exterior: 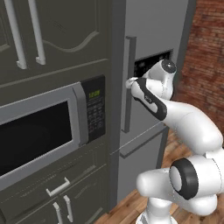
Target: There is a bowl on the dining counter. Grab a lemon wedge from the fridge and place it in the bowl. Then get the liquor bottle and glass cup from the cabinet and place them next to the bowl.
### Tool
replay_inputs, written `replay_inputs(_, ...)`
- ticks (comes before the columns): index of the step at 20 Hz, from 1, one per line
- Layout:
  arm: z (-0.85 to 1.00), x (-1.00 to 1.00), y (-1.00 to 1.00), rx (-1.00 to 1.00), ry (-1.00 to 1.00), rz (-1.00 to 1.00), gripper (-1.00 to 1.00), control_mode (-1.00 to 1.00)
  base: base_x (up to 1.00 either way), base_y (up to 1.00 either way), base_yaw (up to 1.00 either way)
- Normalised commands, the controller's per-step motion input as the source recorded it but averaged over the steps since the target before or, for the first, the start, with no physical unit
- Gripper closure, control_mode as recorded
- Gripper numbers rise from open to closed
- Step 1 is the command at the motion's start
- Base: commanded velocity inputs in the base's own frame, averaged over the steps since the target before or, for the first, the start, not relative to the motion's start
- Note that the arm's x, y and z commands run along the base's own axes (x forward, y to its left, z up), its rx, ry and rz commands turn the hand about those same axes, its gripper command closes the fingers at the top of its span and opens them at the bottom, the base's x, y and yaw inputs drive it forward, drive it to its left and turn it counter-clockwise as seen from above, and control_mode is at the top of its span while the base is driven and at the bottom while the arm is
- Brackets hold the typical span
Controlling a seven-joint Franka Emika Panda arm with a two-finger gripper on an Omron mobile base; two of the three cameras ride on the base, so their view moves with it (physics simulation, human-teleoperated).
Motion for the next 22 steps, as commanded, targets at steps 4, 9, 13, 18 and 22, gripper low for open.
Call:
replay_inputs(4, 0.0, 0.42, 0.0, 0.08, 0.0, 0.0, -1.0, -1.0, 0.0, 0.0, 0.0)
replay_inputs(9, 0.0, 0.3, 0.0, 0.08, 0.0, 0.0, -1.0, -1.0, 0.0, 0.0, 0.0)
replay_inputs(13, 0.0, 0.27, 0.0, 0.08, 0.0, 0.0, -1.0, -1.0, 0.0, 0.0, 0.0)
replay_inputs(18, 0.0, 0.25, 0.02, 0.08, 0.0, 0.0, -1.0, -1.0, 0.0, 0.0, 0.0)
replay_inputs(22, 0.0, 0.14, 0.1, 0.08, -0.02, 0.0, -1.0, -1.0, 0.0, 0.0, 0.0)
